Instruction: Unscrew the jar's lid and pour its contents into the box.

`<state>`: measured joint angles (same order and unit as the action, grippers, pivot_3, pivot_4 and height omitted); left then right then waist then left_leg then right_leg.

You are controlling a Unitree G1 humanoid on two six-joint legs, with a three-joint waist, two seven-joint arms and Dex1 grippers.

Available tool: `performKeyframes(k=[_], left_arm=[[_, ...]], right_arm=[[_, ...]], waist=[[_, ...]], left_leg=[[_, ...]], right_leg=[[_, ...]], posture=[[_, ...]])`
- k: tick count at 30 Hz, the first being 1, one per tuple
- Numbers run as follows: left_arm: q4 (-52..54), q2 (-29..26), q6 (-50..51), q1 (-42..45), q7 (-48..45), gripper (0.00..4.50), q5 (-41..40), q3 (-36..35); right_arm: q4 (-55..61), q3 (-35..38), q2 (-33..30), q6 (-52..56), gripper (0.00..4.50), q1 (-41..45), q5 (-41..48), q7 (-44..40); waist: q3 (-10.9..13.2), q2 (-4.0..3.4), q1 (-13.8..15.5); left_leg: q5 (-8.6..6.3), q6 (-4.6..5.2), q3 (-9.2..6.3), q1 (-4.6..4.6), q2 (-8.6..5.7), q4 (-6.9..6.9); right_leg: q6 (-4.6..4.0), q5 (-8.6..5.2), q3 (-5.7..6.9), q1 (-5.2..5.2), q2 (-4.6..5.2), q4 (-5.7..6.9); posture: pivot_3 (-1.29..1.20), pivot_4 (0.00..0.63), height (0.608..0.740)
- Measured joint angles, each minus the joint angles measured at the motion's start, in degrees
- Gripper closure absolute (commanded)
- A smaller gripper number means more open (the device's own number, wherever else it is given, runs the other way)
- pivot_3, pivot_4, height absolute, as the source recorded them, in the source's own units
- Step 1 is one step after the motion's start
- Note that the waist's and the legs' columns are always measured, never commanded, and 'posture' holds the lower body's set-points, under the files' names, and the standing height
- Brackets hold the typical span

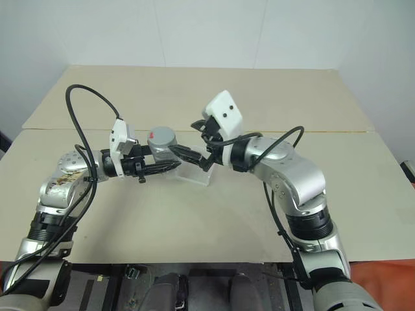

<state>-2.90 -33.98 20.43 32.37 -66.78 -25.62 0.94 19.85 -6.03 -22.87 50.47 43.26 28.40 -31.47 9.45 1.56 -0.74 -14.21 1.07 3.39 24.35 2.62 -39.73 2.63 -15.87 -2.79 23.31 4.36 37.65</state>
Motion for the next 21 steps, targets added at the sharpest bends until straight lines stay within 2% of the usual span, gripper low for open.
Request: performKeyframes(k=[8, 14, 21], left_arm=[[0.1, -0.1, 0.8, -0.1, -0.3, 2.45, -0.5, 0.0], [-0.6, 0.0, 0.7, 0.2, -0.5, 2.45, -0.4, 0.0], [-2.0, 1.1, 0.4, 1.4, -1.2, 2.45, -0.3, 0.5]], right_arm=[[0.9, 0.3, -0.9, 0.0, 0.02, -1.3, 0.5, -1.6], [2.1, 0.7, -5.0, 0.0, 0.02, -2.7, 2.9, -6.5], [2.4, 3.0, -2.4, 0.0, 0.02, -1.6, 7.8, -8.2]], waist=[[0.0, 0.0, 0.0], [0.0, 0.0, 0.0], [0.0, 0.0, -0.2]], left_leg=[[0.0, 0.0, 0.0, 0.0, 0.0, 0.0], [0.0, 0.0, -0.01, 0.0, 0.0, 0.0], [0.0, 0.0, -0.02, -0.03, 0.01, 0.0]], right_leg=[[0.0, 0.0, 0.0, 0.0, 0.0, -0.01], [0.0, 0.0, 0.0, -0.01, 0.0, -0.04], [0.0, 0.0, -0.01, -0.02, -0.02, -0.02]], posture=[[0.0, 0.15, 0.74], [0.0, 0.15, 0.74], [0.0, 0.15, 0.74]])
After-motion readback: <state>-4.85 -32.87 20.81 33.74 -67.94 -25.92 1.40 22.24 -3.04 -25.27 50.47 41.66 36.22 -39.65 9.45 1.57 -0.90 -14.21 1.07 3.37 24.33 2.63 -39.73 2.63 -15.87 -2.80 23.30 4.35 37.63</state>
